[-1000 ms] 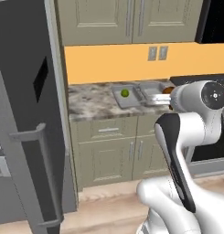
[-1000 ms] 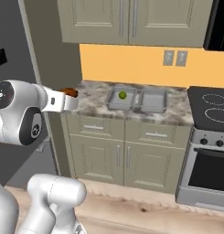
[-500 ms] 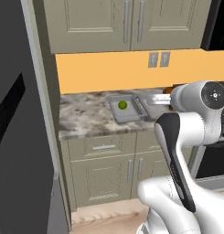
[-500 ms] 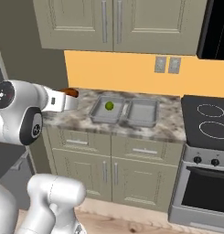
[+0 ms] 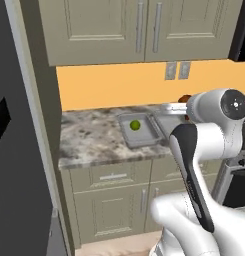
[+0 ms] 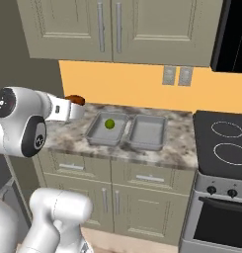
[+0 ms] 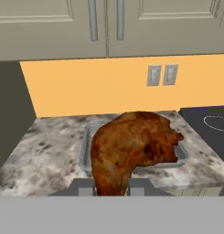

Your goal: Place one lime and one chicken drumstick in each tupperware on the nearby counter, to pack two identical lunches.

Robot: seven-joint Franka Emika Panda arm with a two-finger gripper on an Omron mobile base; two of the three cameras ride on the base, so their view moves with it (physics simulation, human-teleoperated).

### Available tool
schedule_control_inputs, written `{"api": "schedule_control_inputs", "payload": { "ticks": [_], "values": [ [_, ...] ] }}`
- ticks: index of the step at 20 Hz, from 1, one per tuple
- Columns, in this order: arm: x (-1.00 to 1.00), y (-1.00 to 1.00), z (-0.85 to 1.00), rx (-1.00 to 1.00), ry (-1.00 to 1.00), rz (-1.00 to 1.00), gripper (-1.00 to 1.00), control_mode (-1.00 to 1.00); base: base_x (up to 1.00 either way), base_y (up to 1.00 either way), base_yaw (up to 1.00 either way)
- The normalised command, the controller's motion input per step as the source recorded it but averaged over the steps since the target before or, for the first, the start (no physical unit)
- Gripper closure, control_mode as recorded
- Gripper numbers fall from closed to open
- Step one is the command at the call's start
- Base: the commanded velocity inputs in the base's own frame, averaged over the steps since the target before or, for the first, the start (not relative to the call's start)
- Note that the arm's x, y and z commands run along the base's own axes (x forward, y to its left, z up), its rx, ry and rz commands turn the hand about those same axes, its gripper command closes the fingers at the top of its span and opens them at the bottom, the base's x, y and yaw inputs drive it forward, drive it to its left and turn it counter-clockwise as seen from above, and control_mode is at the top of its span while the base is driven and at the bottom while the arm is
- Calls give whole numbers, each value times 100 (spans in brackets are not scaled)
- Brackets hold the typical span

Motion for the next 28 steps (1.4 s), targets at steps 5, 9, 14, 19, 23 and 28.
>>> {"api": "schedule_control_inputs", "payload": {
  "ticks": [5,9,14,19,23,28],
  "values": [
    [0,0,0,0,0,0,100,100,63,-21,0],
    [0,0,0,0,0,0,100,100,73,-20,0],
    [0,0,0,0,0,0,100,100,67,-18,0],
    [0,0,0,0,0,0,100,100,52,-14,0],
    [2,0,-8,0,0,0,100,-100,19,-5,0],
    [0,0,-34,0,10,0,100,-100,0,0,0]
  ]
}}
